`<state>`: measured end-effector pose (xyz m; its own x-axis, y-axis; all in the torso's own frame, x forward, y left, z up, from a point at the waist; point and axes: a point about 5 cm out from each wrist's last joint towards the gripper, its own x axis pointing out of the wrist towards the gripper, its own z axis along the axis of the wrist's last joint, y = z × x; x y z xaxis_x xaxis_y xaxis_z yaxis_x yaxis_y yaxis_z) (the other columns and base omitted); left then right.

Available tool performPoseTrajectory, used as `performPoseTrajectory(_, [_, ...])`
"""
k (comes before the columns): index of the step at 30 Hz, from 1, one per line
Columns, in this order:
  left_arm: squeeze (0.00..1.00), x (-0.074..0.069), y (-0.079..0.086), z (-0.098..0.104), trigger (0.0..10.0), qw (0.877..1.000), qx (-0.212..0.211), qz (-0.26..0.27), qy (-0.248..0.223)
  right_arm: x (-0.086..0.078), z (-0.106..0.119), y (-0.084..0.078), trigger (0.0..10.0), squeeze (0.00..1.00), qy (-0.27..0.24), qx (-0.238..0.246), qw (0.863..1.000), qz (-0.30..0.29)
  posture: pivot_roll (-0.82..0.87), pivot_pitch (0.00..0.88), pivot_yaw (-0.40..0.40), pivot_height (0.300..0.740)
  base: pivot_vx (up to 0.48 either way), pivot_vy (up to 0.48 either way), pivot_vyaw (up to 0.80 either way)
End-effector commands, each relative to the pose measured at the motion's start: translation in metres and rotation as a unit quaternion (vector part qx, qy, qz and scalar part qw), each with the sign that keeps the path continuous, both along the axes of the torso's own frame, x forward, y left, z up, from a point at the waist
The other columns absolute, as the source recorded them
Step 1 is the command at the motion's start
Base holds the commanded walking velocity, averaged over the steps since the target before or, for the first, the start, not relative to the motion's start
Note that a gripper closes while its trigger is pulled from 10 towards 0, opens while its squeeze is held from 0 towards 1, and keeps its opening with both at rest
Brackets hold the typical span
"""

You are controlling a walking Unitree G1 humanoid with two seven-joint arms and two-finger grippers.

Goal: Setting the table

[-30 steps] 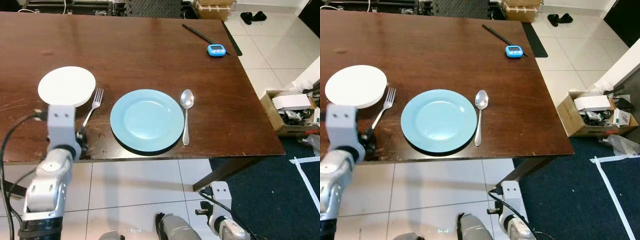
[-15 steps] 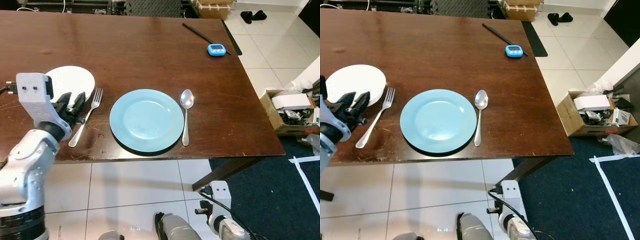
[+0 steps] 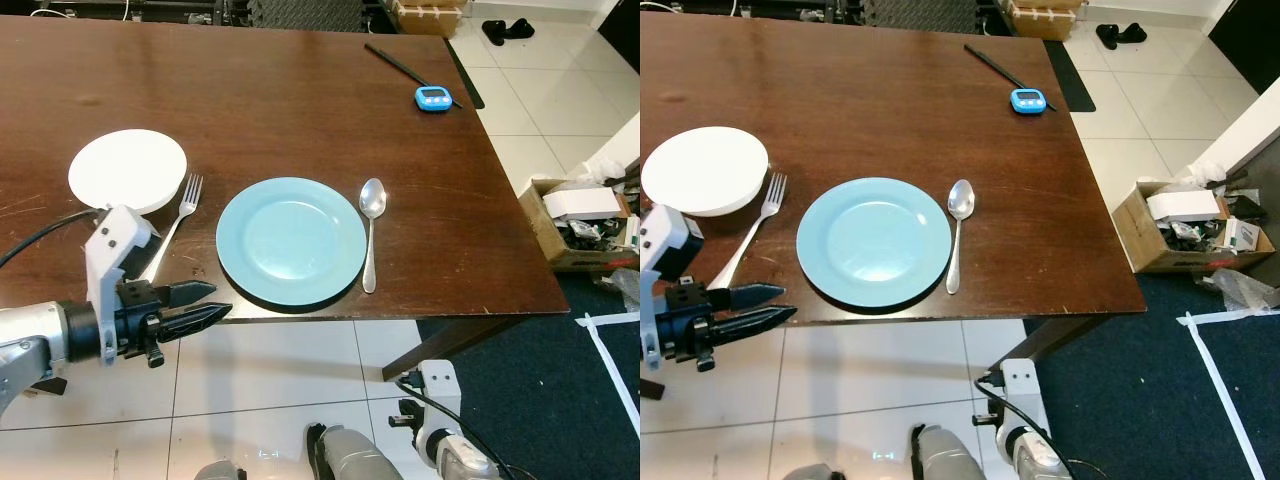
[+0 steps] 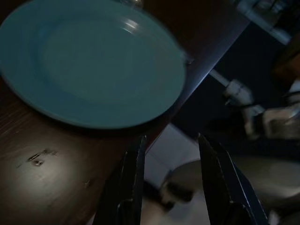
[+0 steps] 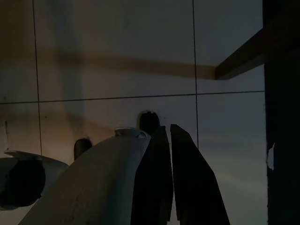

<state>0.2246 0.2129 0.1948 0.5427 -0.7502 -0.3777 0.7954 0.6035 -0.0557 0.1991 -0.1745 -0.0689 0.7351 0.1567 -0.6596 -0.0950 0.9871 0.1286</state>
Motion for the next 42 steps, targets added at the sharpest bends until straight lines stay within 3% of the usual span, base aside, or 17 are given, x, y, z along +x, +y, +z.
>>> performPoseTrajectory(1, [0.00,0.010,0.009,-0.004,10.0,0.998,0.046,0.042,-0.026,-0.010,-0.005,-0.003,10.0,0.00,0.015,-0.001,1.000,-0.010,0.03,0.121,-0.029,0.740,0.000,0.000,0.00])
performPoseTrajectory(2, [0.00,0.010,0.009,-0.004,10.0,0.998,0.046,0.042,-0.026,-0.010,-0.005,-0.003,10.0,0.00,0.015,-0.001,1.000,-0.010,0.03,0.121,-0.029,0.740,0.000,0.000,0.00])
performPoseTrajectory(3, [0.00,0.029,0.021,0.002,10.0,0.986,0.062,0.130,-0.086,-0.010,-0.005,-0.003,10.0,0.00,0.015,-0.001,1.000,-0.010,0.03,0.121,-0.029,0.740,0.000,0.000,0.00])
performPoseTrajectory(4, [0.00,0.038,0.027,0.006,10.0,0.977,0.059,0.172,-0.111,-0.010,-0.005,-0.003,10.0,0.00,0.015,-0.001,1.000,-0.009,0.03,0.121,-0.029,0.740,0.000,0.000,0.00])
performPoseTrajectory(6, [0.00,0.043,0.030,0.008,10.0,0.971,0.057,0.198,-0.125,-0.010,-0.005,-0.003,10.0,0.00,0.015,-0.001,1.000,-0.009,0.03,0.121,-0.029,0.740,0.000,0.000,0.00])
performPoseTrajectory(12, [0.00,0.043,0.030,0.008,10.0,0.971,0.057,0.198,-0.125,-0.010,-0.005,-0.003,10.0,0.00,0.015,-0.001,1.000,-0.009,0.03,0.121,-0.029,0.740,0.000,0.000,0.00])
performPoseTrajectory(13, [0.00,0.050,0.036,0.014,10.0,0.957,0.047,0.246,-0.148,-0.010,-0.005,-0.003,10.0,0.00,0.015,-0.001,1.000,-0.009,0.03,0.121,-0.029,0.740,0.000,0.000,0.00])
performPoseTrajectory(14, [0.00,0.050,0.042,0.009,10.0,0.951,0.060,0.270,-0.140,-0.010,-0.005,-0.003,10.0,0.00,0.015,-0.001,1.000,-0.009,0.03,0.121,-0.026,0.740,0.000,0.000,0.00])
performPoseTrajectory(15, [0.00,0.048,0.049,0.003,7.1,0.947,0.083,0.281,-0.130,-0.010,-0.005,-0.003,10.0,0.00,0.015,-0.001,1.000,-0.009,0.03,0.123,-0.027,0.740,0.000,0.000,0.00])
performPoseTrajectory(16, [0.00,0.042,0.062,-0.007,0.0,0.942,0.136,0.285,-0.113,-0.010,-0.005,-0.002,10.0,0.00,0.015,0.000,1.000,-0.009,0.03,0.128,-0.029,0.740,0.000,0.000,0.00])
performPoseTrajectory(19, [0.00,0.040,0.067,-0.008,0.0,0.938,0.156,0.287,-0.114,-0.010,-0.006,-0.002,10.0,0.00,0.016,0.000,1.000,-0.009,0.03,0.128,-0.029,0.740,0.000,0.000,0.00])
performPoseTrajectory(20, [0.00,0.039,0.074,-0.008,0.0,0.930,0.181,0.297,-0.121,-0.012,-0.006,-0.003,10.0,0.00,0.017,-0.001,1.000,-0.008,0.04,0.130,-0.034,0.740,0.000,0.000,0.00])
performPoseTrajectory(23, [0.00,0.040,0.080,-0.008,0.0,0.920,0.193,0.314,-0.131,-0.013,-0.007,-0.003,10.0,0.00,0.018,-0.001,1.000,-0.006,0.04,0.129,-0.035,0.740,0.000,0.000,0.00])
performPoseTrajectory(30, [0.00,0.047,0.076,-0.023,0.0,0.907,0.179,0.349,-0.151,-0.011,-0.006,-0.004,10.0,0.00,0.017,-0.002,1.000,-0.004,0.03,0.125,-0.034,0.740,0.000,0.000,0.00])
performPoseTrajectory(34, [0.00,0.048,0.072,-0.036,0.0,0.906,0.173,0.358,-0.148,-0.010,-0.005,-0.004,10.0,0.00,0.015,-0.002,1.000,-0.006,0.03,0.124,-0.033,0.740,0.000,0.000,0.00])
performPoseTrajectory(39, [0.00,0.042,0.063,-0.062,0.0,0.913,0.197,0.339,-0.115,-0.012,-0.006,-0.005,10.0,0.00,0.015,-0.003,1.000,-0.007,0.03,0.127,-0.033,0.740,0.000,0.000,0.00])
performPoseTrajectory(42, [0.00,0.041,0.063,-0.064,0.0,0.913,0.200,0.338,-0.111,-0.012,-0.006,-0.005,10.0,0.00,0.016,-0.003,1.000,-0.007,0.03,0.127,-0.033,0.740,0.000,0.000,0.00])
